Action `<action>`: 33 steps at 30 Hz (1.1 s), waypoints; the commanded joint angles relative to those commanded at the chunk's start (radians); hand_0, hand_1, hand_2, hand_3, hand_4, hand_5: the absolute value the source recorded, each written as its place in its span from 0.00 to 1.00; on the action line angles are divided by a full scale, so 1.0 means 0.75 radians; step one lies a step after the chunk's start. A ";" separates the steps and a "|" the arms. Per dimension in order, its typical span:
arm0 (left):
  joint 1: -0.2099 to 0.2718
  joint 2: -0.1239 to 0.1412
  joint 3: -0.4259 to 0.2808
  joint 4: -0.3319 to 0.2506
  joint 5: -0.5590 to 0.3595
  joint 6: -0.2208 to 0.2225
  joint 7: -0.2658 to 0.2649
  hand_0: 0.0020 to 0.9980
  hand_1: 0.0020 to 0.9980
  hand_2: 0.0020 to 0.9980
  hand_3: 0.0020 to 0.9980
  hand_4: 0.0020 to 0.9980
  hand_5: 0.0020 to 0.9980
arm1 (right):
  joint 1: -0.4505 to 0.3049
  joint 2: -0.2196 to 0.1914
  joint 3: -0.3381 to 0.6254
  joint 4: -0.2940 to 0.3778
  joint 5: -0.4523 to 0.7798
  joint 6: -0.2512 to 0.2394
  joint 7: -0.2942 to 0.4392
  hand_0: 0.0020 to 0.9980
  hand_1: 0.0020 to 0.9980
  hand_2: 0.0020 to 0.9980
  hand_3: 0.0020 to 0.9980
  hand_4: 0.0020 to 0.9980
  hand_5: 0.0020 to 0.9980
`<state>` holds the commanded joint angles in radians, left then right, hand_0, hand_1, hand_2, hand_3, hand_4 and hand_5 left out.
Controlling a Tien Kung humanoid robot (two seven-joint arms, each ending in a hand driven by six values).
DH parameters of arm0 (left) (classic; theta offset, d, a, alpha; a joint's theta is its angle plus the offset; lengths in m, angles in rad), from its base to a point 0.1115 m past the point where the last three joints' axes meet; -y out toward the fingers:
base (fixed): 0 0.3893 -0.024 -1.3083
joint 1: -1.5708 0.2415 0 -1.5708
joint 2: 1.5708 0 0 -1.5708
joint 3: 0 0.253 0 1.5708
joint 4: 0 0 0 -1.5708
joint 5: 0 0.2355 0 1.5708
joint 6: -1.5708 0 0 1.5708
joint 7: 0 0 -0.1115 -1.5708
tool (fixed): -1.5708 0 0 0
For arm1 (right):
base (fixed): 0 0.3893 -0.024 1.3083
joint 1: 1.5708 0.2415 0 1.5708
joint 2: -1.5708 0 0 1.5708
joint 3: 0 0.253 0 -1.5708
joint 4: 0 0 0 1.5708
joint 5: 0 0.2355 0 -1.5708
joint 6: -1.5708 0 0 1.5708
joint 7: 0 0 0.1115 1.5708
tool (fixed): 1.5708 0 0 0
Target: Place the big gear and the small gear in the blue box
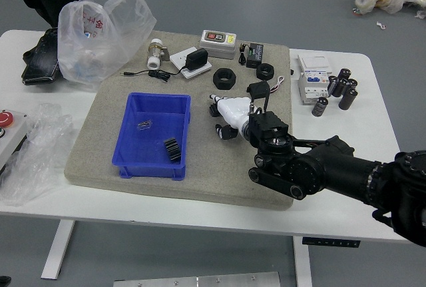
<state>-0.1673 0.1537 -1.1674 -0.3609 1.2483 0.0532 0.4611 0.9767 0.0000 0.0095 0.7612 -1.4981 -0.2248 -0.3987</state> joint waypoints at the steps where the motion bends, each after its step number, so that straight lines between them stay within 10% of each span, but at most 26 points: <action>1: 0.001 0.000 0.000 0.000 0.000 0.001 0.000 0.64 0.62 0.57 0.69 0.71 0.50 | 0.000 0.000 -0.002 -0.001 0.000 0.002 -0.001 0.75 0.82 0.85 0.84 0.55 0.19; 2: 0.001 0.000 0.000 0.000 -0.001 0.001 -0.001 0.64 0.62 0.56 0.69 0.71 0.51 | -0.001 0.000 -0.003 -0.001 -0.002 0.004 -0.002 0.70 0.73 0.64 0.66 0.27 0.18; 7: 0.002 -0.003 0.004 0.001 -0.004 0.003 -0.007 0.64 0.62 0.56 0.69 0.71 0.51 | 0.000 0.000 -0.005 0.003 -0.019 -0.007 -0.003 0.67 0.68 0.56 0.63 0.21 0.09; 33: 0.010 -0.009 0.000 0.001 0.005 0.008 -0.015 0.64 0.62 0.57 0.70 0.71 0.55 | -0.009 -0.071 0.200 0.146 -0.180 -0.075 -0.006 0.64 0.65 0.53 0.56 0.38 0.00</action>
<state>-0.1600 0.1468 -1.1675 -0.3601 1.2523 0.0593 0.4497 0.9701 -0.0531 0.1596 0.8707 -1.6333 -0.2811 -0.4029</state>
